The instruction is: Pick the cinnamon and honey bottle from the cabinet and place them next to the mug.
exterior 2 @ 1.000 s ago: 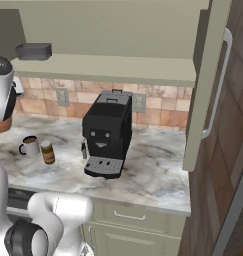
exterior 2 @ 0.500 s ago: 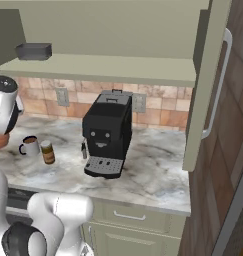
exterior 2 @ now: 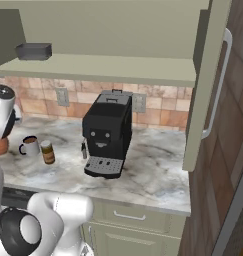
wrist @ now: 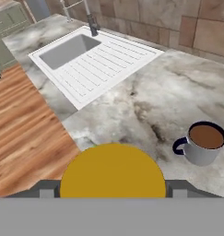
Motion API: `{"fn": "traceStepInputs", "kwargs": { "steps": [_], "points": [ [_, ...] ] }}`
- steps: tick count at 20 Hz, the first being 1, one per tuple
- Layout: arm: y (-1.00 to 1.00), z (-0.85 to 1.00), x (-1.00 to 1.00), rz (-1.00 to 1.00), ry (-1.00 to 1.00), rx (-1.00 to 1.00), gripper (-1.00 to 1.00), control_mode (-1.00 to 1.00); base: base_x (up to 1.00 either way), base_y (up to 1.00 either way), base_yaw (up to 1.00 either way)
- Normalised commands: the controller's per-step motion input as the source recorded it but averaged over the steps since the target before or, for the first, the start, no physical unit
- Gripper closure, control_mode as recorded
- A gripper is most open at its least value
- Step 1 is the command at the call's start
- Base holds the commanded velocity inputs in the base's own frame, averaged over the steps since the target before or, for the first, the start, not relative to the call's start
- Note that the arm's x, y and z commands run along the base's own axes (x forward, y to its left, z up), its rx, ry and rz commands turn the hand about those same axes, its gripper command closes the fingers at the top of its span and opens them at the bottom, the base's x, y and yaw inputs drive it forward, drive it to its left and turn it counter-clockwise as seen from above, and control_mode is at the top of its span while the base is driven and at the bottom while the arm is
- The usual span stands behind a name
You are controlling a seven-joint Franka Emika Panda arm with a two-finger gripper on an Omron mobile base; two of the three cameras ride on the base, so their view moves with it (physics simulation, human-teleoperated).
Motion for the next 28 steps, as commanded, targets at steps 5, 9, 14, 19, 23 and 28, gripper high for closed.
{"fn": "traceStepInputs", "kwargs": {
  "steps": [5, 9, 14, 19, 23, 28],
  "points": [
    [0.15, -0.27, 0.24, 0.0, 0.03, -0.03, 1.0, -1.0, 0.0, 0.0, 0.0],
    [0.04, -0.26, 0.19, 0.0, 0.0, 0.0, 1.0, -1.0, 0.0, 0.0, 0.0],
    [0.19, -0.27, 0.03, 0.0, 0.0, 0.0, 1.0, -1.0, 0.0, 0.0, 0.0],
    [0.26, -0.38, 0.0, 0.0, 0.05, 0.0, 1.0, -1.0, 0.0, 0.0, 0.0],
    [0.26, -0.32, 0.0, 0.0, 0.05, 0.0, 1.0, -1.0, 0.0, 0.0, 0.0],
    [0.21, -0.21, 0.0, -0.06, 0.02, 0.0, 1.0, -1.0, 0.0, 0.0, 0.0]
  ]
}}
